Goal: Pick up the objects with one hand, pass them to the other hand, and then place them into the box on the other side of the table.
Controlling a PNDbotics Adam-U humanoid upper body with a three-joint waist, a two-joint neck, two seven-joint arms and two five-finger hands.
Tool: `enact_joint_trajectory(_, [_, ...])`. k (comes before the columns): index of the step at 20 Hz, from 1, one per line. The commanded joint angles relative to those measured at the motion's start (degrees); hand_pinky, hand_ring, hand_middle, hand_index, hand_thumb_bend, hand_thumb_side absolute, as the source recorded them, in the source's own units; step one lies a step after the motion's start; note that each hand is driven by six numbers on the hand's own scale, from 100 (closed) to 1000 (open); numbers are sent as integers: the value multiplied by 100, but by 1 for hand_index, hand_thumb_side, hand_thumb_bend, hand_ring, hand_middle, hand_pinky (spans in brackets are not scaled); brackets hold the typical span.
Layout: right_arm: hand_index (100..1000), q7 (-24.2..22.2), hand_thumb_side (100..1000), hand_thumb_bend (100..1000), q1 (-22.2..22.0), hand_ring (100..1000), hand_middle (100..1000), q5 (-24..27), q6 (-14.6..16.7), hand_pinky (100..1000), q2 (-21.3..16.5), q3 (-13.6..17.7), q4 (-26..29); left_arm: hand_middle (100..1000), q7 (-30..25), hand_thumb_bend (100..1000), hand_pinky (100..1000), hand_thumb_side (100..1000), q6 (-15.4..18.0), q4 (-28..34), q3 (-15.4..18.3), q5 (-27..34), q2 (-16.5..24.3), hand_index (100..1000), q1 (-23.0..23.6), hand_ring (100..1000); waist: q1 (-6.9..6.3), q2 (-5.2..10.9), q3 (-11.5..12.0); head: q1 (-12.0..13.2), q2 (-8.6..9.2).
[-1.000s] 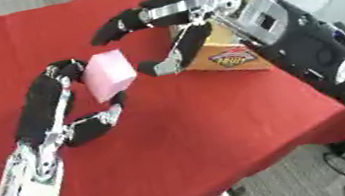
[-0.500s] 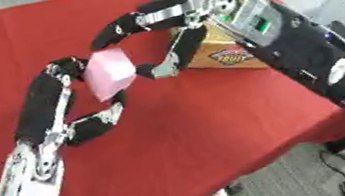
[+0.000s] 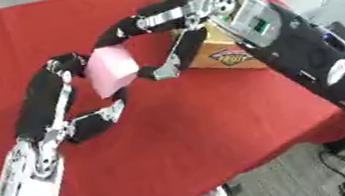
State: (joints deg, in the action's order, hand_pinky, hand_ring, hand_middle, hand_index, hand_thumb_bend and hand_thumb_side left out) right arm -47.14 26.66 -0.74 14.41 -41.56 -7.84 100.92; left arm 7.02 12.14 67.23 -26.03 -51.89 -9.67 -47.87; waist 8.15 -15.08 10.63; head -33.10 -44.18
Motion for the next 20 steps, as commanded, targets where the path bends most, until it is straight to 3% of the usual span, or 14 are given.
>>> enact_joint_trajectory(1, [1000,-12,261,100,40,1000,977,-40,37,1000,-118,55,-9,454,-39,100,689,269,8,172,-39,62,-108,550,-136,534,-13,87,-1,-41,6])
enact_joint_trajectory(12, [1000,-86,391,100,35,1000,979,9,99,1000,-91,49,-10,451,-104,100,684,277,-3,208,-71,138,-143,554,-143,531,6,62,4,-96,6])
enact_joint_trajectory(20, [1000,-156,412,100,28,1000,977,44,92,1000,-89,55,7,448,-136,100,683,282,24,226,-106,199,-182,557,-155,530,3,47,-16,-129,6])
